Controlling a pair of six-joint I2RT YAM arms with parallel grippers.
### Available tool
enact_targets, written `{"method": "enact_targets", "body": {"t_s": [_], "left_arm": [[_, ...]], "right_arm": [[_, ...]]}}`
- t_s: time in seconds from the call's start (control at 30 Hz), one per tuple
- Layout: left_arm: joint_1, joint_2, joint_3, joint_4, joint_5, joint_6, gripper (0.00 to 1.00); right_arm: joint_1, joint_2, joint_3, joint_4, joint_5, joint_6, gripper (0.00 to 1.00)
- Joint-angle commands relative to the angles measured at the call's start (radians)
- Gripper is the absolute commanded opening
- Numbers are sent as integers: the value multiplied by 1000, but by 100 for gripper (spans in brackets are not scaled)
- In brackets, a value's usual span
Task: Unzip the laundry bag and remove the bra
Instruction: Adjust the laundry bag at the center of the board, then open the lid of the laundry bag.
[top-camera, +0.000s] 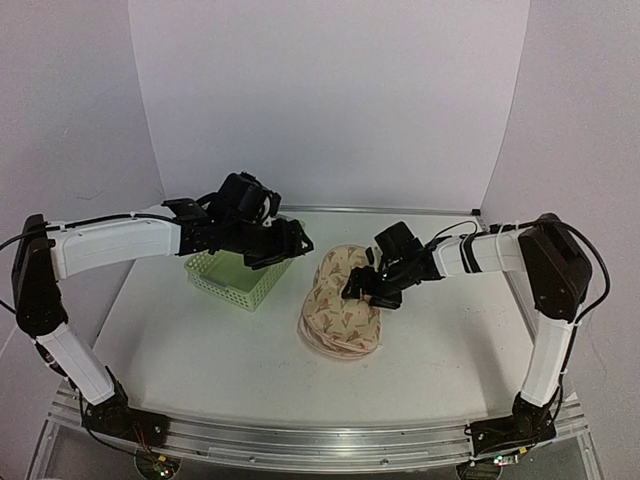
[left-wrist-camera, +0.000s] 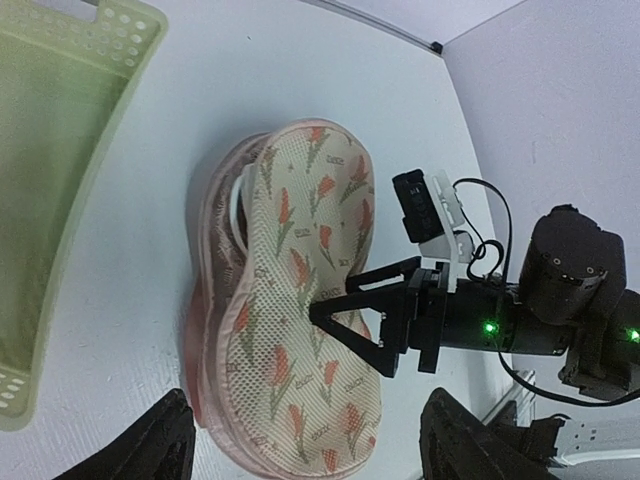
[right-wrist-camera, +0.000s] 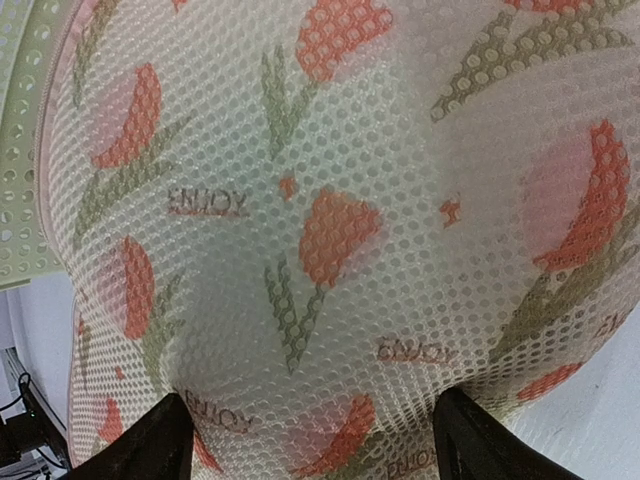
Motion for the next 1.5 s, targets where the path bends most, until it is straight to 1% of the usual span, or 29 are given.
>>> {"method": "enact_targets", "body": {"t_s": [0.0,0.23,0.43,0.6,0.9,1.1,1.23,1.47], "left_arm": [[3,76,80,-6,122,29,77],[25,193,128,-24,211,39,74],[43,270,169,-63,258,68,71],[70,330,184,-64,312,97,62],[119,412,206,-64,390,146,52],[125,453,239,-62,447,180,47],[136,478,234,-48,504,183,41],[155,480,205,7,583,165,22]], "right_arm": [[4,-87,12,-18,-24,-7,84],[5,-218,-24,-32,-8,-3,86],[4,-312,-47,-64,4,-29,87],[4,-374,-56,-88,6,-48,87],[4,-413,-68,-97,-16,-50,87],[4,-418,-70,-98,-23,-45,87],[4,-420,-69,-98,-28,-37,86],[5,-432,-75,-98,-26,-29,86]]}}
